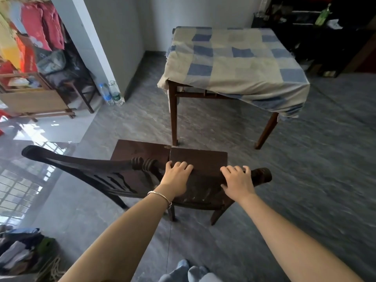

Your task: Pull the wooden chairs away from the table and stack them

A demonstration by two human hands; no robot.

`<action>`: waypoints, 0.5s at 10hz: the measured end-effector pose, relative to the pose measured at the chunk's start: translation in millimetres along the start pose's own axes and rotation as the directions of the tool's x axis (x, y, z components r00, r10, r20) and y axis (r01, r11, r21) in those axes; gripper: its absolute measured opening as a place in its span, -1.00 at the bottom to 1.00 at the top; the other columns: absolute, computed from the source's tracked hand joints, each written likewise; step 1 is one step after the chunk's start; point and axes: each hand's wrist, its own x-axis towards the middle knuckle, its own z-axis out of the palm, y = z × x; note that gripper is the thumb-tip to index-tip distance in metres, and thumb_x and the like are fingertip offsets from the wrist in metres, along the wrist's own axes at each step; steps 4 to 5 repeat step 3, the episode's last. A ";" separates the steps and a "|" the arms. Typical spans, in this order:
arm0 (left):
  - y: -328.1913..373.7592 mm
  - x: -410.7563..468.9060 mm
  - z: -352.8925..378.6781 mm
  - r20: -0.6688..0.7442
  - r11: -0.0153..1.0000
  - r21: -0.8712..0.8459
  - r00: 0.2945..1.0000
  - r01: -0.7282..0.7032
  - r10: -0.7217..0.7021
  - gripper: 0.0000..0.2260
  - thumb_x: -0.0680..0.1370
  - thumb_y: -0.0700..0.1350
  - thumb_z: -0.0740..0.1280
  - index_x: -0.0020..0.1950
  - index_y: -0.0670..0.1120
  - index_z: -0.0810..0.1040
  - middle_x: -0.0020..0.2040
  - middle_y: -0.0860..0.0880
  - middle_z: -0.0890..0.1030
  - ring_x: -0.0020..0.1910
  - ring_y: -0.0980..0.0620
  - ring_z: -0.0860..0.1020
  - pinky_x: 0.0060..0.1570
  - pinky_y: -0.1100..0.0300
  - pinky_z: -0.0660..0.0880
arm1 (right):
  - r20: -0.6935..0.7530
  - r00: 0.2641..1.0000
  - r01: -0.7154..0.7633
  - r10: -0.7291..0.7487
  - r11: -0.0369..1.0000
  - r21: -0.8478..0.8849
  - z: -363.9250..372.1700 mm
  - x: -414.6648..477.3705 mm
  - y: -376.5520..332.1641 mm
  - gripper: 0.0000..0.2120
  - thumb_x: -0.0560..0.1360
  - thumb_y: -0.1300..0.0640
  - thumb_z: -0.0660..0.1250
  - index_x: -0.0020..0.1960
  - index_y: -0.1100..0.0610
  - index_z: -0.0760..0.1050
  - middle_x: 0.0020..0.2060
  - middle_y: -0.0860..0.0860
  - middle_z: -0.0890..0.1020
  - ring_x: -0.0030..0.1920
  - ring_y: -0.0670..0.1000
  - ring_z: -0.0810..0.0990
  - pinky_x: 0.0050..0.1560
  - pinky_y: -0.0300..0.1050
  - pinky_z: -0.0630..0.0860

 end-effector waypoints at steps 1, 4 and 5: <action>3.3 -3.3 -7.8 0.027 0.999 -0.035 1.000 0.015 -0.014 -0.42 0.46 -0.15 0.32 0.46 -0.04 0.22 0.36 -0.07 0.39 0.37 -0.12 0.32 0.42 -0.21 0.09 | 0.036 0.999 -0.025 0.023 0.999 0.044 -5.5 -4.5 -2.0 -0.37 0.42 -0.19 0.33 0.39 -0.01 0.22 0.32 -0.03 0.45 0.33 0.09 0.37 0.37 0.32 0.08; 14.5 -0.9 -27.2 0.061 0.999 -0.048 0.998 0.010 -0.007 -0.39 0.46 -0.03 0.28 0.48 -0.04 0.17 0.40 -0.06 0.33 0.42 -0.12 0.25 0.41 -0.30 0.03 | 0.046 0.994 -0.102 0.096 0.984 0.146 -22.0 -4.9 0.9 -0.21 0.38 -0.49 0.02 0.45 -0.02 0.16 0.45 -0.09 0.29 0.47 0.04 0.16 0.39 0.41 -0.12; 14.5 -0.9 -27.2 0.061 0.999 -0.048 0.998 0.010 -0.007 -0.39 0.46 -0.03 0.28 0.48 -0.04 0.17 0.40 -0.06 0.33 0.42 -0.12 0.25 0.41 -0.30 0.03 | 0.046 0.994 -0.102 0.096 0.984 0.146 -22.0 -4.9 0.9 -0.21 0.38 -0.49 0.02 0.45 -0.02 0.16 0.45 -0.09 0.29 0.47 0.04 0.16 0.39 0.41 -0.12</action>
